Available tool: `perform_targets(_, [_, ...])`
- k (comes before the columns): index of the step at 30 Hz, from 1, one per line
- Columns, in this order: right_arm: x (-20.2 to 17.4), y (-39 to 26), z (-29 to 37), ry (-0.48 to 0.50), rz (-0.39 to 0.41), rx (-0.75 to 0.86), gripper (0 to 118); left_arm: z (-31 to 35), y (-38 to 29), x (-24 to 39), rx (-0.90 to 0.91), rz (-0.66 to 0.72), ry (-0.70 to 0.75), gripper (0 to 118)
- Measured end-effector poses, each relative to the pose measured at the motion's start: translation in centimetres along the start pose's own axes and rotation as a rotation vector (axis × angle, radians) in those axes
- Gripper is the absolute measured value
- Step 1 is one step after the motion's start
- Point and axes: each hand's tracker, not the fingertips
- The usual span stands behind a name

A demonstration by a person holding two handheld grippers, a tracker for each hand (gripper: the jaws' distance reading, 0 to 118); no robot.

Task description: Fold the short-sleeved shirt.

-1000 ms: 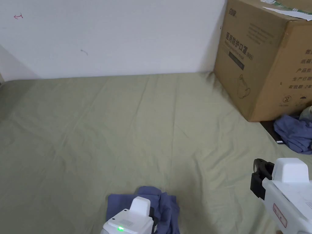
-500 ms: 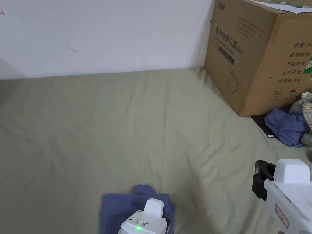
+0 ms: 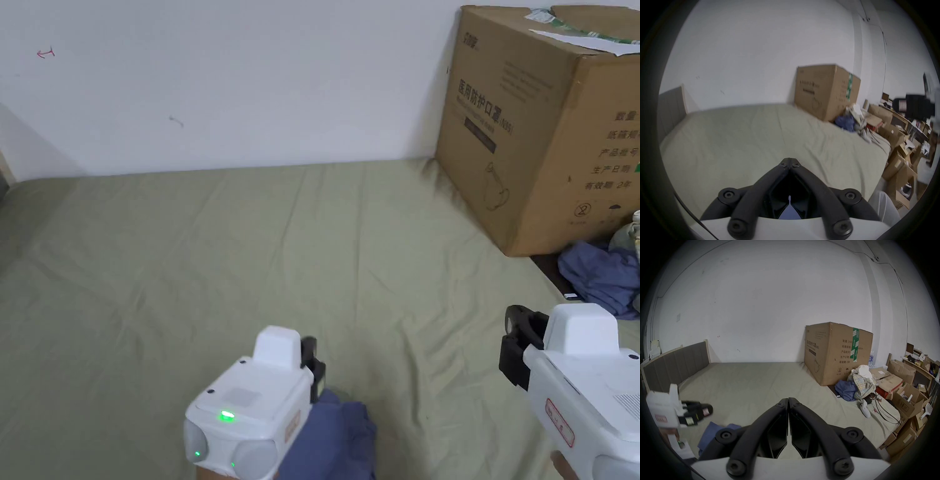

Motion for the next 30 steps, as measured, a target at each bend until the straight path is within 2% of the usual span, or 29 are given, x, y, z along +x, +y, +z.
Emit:
perform_targets(7, [-3.0, 2.5, 0.9, 0.035, 0.004, 0.097, 0, 5.6, 5.8, -5.1, 0.178, -0.066, 0.153, 0])
perform_targets(17, [-6.1, 3.4, 1.1, 0.063, 0.002, 0.19, 0, 10.1, 6.2, -11.0, 0.268, -0.041, 0.345, 0])
perform_targets(25, [-7.4, 2.9, 0.6, 0.092, 0.015, 0.198, 0, 11.6, 5.1, -12.8, 0.282, -0.021, 0.41, 0])
perform_targets(30, [-8.7, 0.7, -1.3, 0.145, 0.004, 0.133, 0, 11.8, 4.7, -13.2, 0.28, 0.002, 0.409, 0])
